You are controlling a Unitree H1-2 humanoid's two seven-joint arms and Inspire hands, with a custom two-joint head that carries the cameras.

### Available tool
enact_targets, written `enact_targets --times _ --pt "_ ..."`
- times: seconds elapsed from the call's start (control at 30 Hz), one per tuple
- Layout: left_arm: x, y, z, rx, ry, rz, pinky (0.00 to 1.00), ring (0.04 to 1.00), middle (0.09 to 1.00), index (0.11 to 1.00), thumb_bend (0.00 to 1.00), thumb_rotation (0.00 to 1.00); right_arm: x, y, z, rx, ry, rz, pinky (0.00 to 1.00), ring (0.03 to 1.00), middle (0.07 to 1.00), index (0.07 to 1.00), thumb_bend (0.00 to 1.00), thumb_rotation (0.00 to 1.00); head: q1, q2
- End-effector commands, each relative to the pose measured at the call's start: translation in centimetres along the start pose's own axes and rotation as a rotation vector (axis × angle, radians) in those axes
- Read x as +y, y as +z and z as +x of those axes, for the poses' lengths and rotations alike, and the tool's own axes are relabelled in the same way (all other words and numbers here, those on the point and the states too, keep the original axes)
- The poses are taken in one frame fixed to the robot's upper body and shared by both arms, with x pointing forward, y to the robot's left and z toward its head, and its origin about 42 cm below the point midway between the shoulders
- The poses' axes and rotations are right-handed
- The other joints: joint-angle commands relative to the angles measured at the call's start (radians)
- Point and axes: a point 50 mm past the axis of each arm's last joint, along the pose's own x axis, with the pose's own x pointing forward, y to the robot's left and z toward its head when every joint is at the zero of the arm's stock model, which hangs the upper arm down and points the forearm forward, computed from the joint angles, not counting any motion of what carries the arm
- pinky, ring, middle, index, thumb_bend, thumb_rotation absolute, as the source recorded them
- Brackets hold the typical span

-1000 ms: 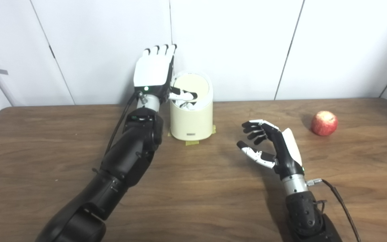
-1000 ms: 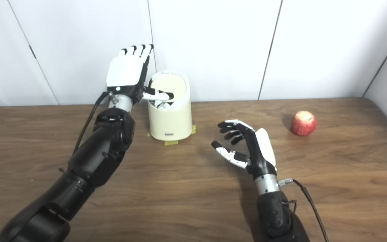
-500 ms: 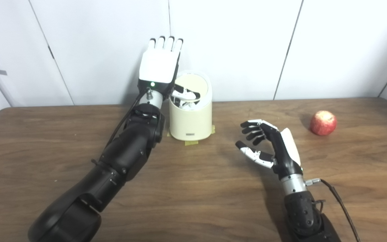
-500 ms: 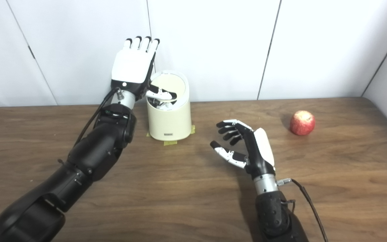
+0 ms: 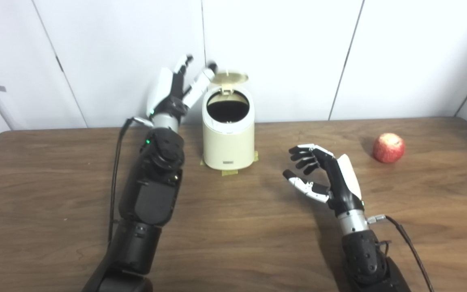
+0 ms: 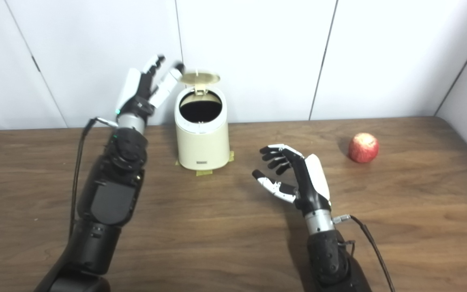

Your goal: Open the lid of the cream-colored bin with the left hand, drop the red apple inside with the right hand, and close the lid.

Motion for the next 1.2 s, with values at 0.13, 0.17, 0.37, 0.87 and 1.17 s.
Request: enact_targets --times 0.13,0.17,0.37,0.87,1.17 --pt "2.9 2.0 -2.0 -0.225 0.083 -0.085 0.85 0.937 0.951 0.965 0.60 1.00 -0.6 1.5 0.1 -0.031 -0.029 -0.011 0.50 0.622 0.663 0.654 0.32 0.30 0.007 0.006" --pt "3.1 1.6 -2.7 -0.251 0.072 -0.089 0.86 0.933 0.942 0.949 0.58 1.00 -1.1 1.9 0.3 -0.046 -0.034 -0.039 0.50 0.628 0.673 0.662 0.33 0.31 0.011 0.006" --pt "4.7 -1.7 -7.8 -0.350 0.019 -0.145 0.81 0.878 0.881 0.871 0.48 0.99 -5.7 4.8 2.2 -0.110 0.001 -0.374 0.61 0.731 0.768 0.761 0.65 0.32 0.012 0.006" --pt "5.9 -9.6 -17.8 -0.319 -0.055 -0.353 0.81 0.844 0.848 0.833 0.63 0.88 -18.1 9.4 8.1 -0.034 0.079 -0.736 0.61 0.817 0.877 0.823 0.98 0.36 0.006 -0.007" --pt "6.0 -11.9 -23.0 -0.234 -0.076 -0.408 0.85 0.853 0.856 0.841 0.53 0.89 -21.3 7.9 12.7 0.148 0.215 -0.853 0.61 0.843 0.898 0.832 1.00 0.28 0.004 -0.013"
